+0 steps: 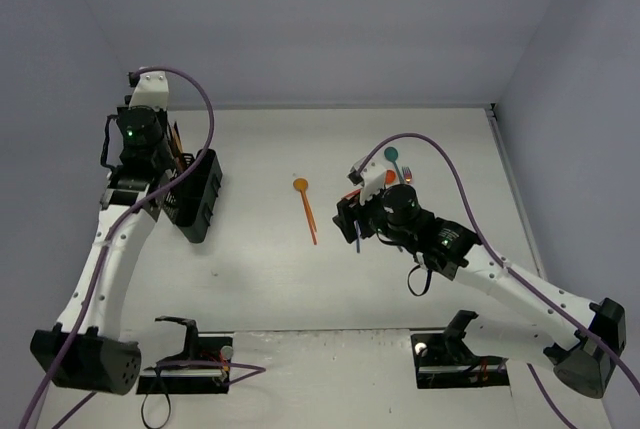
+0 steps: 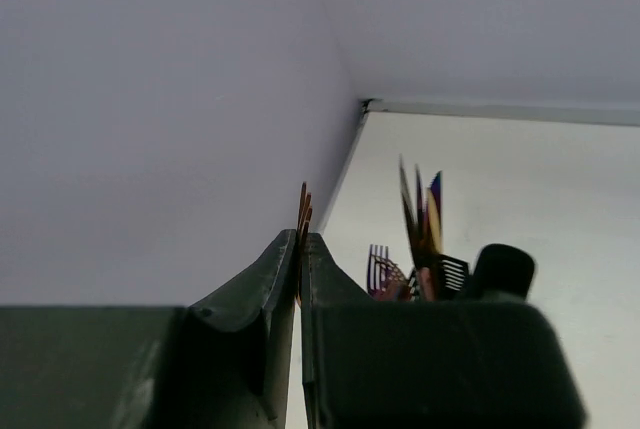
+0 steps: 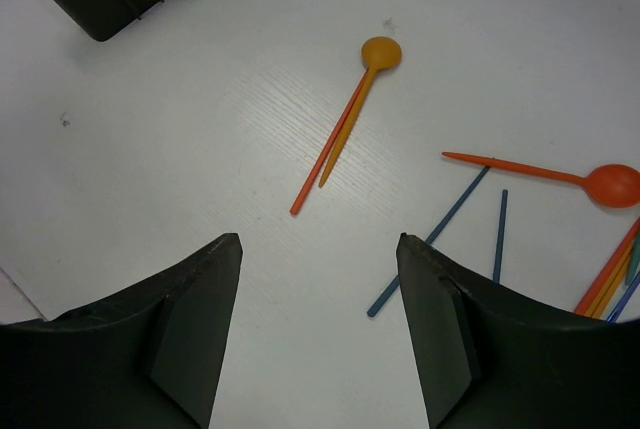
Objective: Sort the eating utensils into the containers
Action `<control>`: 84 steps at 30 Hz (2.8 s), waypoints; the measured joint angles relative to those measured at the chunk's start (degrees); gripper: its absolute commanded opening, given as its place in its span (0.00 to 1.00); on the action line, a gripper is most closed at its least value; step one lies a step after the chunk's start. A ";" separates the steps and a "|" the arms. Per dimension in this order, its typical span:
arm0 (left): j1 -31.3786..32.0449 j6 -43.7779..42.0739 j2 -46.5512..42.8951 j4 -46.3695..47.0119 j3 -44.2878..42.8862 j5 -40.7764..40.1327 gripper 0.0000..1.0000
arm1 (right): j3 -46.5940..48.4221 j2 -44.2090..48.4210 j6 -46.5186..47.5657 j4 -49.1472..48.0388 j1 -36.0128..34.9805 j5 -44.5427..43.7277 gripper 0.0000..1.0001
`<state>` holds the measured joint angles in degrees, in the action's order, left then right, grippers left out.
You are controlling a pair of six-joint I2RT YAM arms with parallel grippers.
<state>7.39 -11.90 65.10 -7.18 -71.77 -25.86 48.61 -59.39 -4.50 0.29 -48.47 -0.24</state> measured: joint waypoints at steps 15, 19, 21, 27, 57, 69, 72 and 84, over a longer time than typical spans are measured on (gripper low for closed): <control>-3.84 -1.64 8.35 13.43 11.23 0.56 0.00 | -2.01 3.16 0.07 0.37 0.54 -2.30 0.61; -4.14 -1.10 8.35 16.81 16.28 0.43 0.00 | -2.37 3.16 0.05 0.75 0.91 -2.74 0.61; -4.22 -0.70 8.34 17.81 17.92 0.31 0.03 | -2.37 3.16 0.02 0.79 1.11 -3.48 0.62; -4.32 1.43 8.24 19.86 20.74 -0.08 0.34 | -2.37 3.15 -1.84 1.02 3.20 -8.45 0.64; -4.38 23.62 -10.12 -12.39 19.99 30.73 0.77 | 10.92 -33.92 -9.84 7.00 38.87 -3.73 0.26; -4.38 25.45 -10.36 -13.70 20.50 35.32 0.77 | 19.29 -45.23 -5.26 5.91 39.77 -1.99 0.25; -4.38 25.67 -10.36 -13.71 20.50 35.81 0.77 | 20.73 -47.04 -4.76 5.48 40.14 -1.74 0.24; -4.38 25.94 -10.06 -13.69 20.50 36.60 0.77 | 23.20 -51.46 -4.37 5.11 40.42 -0.70 0.20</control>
<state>3.01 14.04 55.04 -20.87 -51.27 10.74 71.81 -110.85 -8.86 5.40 -8.04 -0.94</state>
